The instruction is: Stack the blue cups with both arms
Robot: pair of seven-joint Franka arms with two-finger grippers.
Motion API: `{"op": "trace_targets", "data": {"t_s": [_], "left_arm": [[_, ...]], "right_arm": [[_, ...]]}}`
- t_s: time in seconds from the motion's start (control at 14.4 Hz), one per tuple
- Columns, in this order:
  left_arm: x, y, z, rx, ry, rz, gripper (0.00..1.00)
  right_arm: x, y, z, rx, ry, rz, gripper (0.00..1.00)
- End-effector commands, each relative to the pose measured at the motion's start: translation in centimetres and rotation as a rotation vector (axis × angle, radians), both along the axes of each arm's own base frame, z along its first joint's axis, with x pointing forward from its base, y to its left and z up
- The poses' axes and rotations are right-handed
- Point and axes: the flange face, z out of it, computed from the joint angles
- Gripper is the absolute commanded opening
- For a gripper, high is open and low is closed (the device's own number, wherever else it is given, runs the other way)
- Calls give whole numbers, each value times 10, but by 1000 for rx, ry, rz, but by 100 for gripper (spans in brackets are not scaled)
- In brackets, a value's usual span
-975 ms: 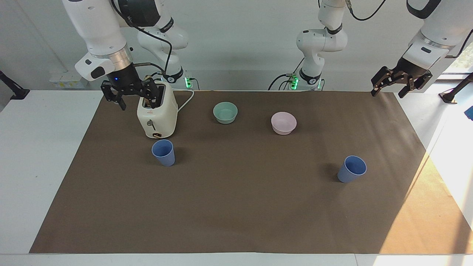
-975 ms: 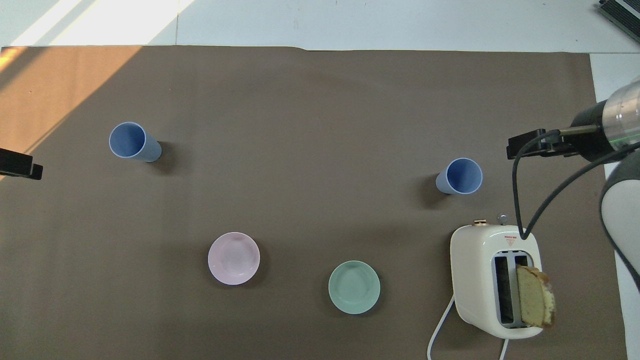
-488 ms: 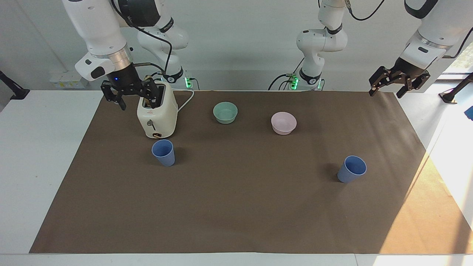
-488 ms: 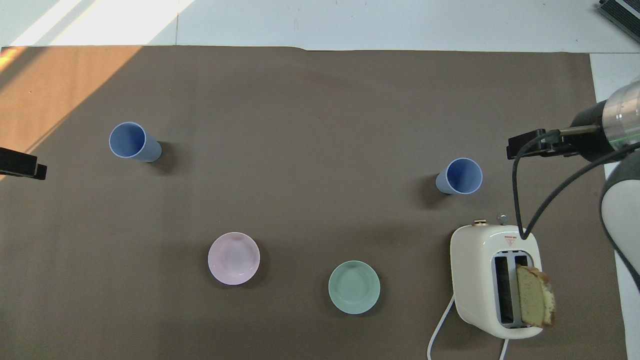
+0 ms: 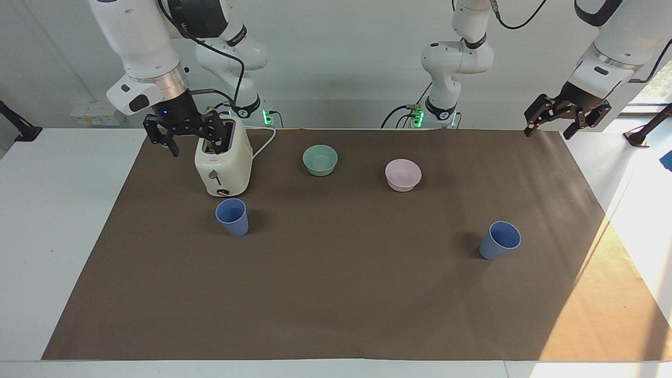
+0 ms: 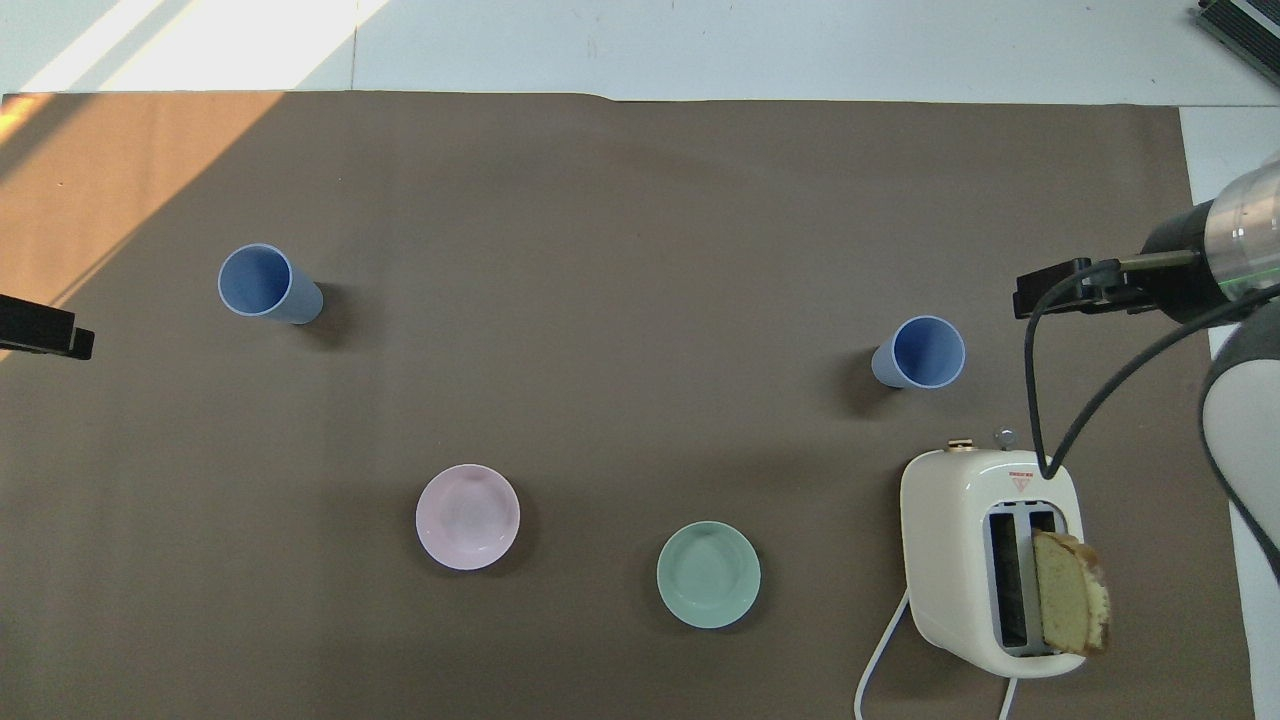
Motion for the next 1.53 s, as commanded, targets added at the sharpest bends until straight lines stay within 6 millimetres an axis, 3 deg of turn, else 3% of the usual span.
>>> {"op": "trace_targets", "data": {"t_s": [0.0, 0.84, 0.98, 1.11, 1.46], "left_arm": [[-8, -2, 1, -12, 6, -8, 100], [-4, -3, -1, -11, -25, -9, 100], [5, -5, -20, -11, -48, -6, 100], [14, -20, -46, -10, -67, -26, 100], [24, -24, -109, -7, -93, -29, 100]], "right_arm": [[-2, -2, 3, 9, 0, -21, 100], [-1, -1, 3, 9, -1, -20, 100], [-2, -2, 3, 9, 0, -21, 100], [-2, -2, 3, 9, 0, -23, 100], [-1, -2, 3, 9, -1, -21, 100]]}}
